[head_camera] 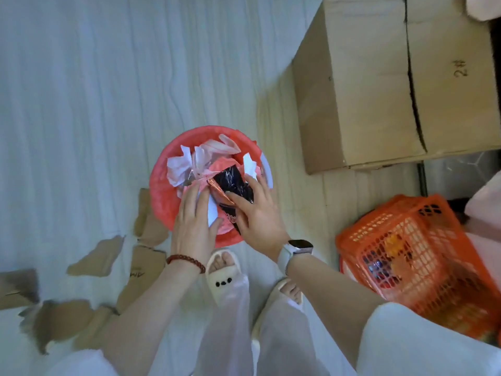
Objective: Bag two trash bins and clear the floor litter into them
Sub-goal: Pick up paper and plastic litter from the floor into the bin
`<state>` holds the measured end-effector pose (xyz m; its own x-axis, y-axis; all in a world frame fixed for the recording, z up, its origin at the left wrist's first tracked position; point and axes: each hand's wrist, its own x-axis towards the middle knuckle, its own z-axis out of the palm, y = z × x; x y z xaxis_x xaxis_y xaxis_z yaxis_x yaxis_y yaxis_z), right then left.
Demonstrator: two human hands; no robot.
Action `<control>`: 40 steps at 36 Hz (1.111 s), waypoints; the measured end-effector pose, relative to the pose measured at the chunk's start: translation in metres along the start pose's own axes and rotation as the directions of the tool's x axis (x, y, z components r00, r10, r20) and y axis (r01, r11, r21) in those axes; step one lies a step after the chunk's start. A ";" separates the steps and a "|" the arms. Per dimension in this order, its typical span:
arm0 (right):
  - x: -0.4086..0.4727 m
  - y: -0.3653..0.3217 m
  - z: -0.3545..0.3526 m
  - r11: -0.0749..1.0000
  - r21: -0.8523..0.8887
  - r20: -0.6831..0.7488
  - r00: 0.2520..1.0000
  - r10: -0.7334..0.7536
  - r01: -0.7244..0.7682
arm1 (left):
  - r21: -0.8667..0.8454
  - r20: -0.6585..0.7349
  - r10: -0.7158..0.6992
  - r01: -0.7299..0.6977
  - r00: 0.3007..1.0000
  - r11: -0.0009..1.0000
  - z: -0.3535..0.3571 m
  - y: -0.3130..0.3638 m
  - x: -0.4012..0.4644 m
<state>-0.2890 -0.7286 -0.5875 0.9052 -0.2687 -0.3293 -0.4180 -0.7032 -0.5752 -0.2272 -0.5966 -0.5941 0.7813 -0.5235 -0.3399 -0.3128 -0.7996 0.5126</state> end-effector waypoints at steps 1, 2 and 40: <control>0.007 0.004 0.006 0.997 -0.077 0.071 0.997 -0.017 0.023 | -0.018 -0.003 -0.005 0.005 1.000 1.000 0.003 -0.006 0.005; 0.015 0.008 0.012 0.988 -0.149 0.142 0.989 -0.027 0.048 | -0.031 -0.011 -0.012 0.012 1.000 0.999 0.008 -0.012 0.011; 0.108 0.078 0.134 0.840 -0.484 0.417 0.908 -0.025 0.246 | 0.336 0.148 -0.307 0.244 0.940 0.910 0.090 -0.060 0.062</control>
<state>-0.2340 -0.7241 -0.7681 0.8008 0.0484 -0.5970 -0.0910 -0.9753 -0.2012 -0.2083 -0.6074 -0.7172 0.7504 -0.2900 -0.5939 -0.2753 -0.9541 0.1181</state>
